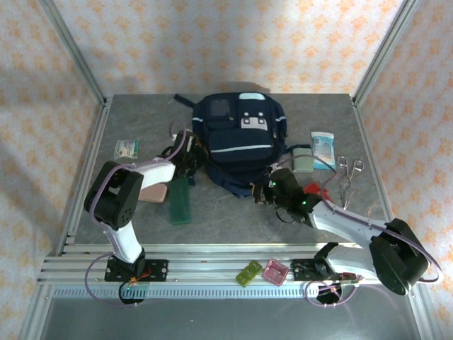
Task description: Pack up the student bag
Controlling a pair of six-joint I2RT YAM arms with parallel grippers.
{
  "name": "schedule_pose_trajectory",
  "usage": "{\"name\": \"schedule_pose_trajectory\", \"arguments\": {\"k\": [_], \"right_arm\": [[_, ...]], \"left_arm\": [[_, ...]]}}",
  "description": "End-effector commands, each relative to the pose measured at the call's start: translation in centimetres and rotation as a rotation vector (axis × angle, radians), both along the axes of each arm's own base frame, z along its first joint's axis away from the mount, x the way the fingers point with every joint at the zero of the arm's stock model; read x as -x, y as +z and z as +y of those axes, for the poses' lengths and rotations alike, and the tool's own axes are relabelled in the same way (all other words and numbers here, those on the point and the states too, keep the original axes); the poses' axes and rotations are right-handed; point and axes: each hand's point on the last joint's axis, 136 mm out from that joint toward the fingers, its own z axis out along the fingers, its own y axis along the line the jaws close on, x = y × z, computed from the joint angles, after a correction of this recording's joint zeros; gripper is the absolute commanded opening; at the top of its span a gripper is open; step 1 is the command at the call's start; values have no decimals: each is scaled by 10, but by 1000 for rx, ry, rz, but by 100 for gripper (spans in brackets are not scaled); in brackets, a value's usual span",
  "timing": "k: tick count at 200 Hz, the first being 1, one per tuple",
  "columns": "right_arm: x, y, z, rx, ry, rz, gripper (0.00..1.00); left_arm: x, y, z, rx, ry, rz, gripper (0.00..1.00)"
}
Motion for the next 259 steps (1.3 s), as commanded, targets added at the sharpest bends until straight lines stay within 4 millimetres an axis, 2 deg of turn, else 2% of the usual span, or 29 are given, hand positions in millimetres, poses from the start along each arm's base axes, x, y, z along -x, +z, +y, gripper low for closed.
{"name": "schedule_pose_trajectory", "arguments": {"k": [1, 19, 38, 57, 77, 98, 117, 136, 156, 176, 206, 232, 245, 259], "right_arm": [[22, 0, 25, -69, 64, 60, 0], [13, 3, 47, -80, 88, 50, 0], [-2, 8, 74, -110, 111, 27, 0], [-19, 10, 99, -143, 133, 21, 0], [-29, 8, 118, -154, 154, 25, 0], [-34, 5, 126, -154, 165, 22, 0], [-38, 0, 129, -136, 169, 20, 0], [-38, -1, 132, -140, 181, 24, 0], [-37, -1, 132, -144, 182, 22, 0], [-36, -1, 131, -145, 183, 19, 0], [-35, -1, 130, -152, 183, 20, 0], [-36, 1, 131, -158, 187, 14, 0], [-35, 2, 133, -158, 193, 13, 0], [-36, 1, 134, -157, 197, 13, 0]], "left_arm": [[-47, 40, 7, -24, 42, -135, 1], [-62, 54, 4, -10, 39, -155, 17], [-64, 71, 6, -1, 34, -174, 39], [-52, 87, 11, 2, 27, -192, 47], [-27, 93, 19, 10, 28, -186, 52], [3, 90, 20, 52, 14, -165, 54], [31, 75, 21, 60, 12, -123, 56], [54, 58, 10, 48, -18, -77, 58], [70, 39, 1, 16, -38, -26, 59], [77, 24, -10, -2, -51, 6, 60], [76, 5, -21, -65, -68, 53, 61], [75, -13, -20, -170, -62, 106, 60], [72, -18, -19, -182, -56, 112, 55], [70, -25, -17, -195, -47, 119, 38]]}}
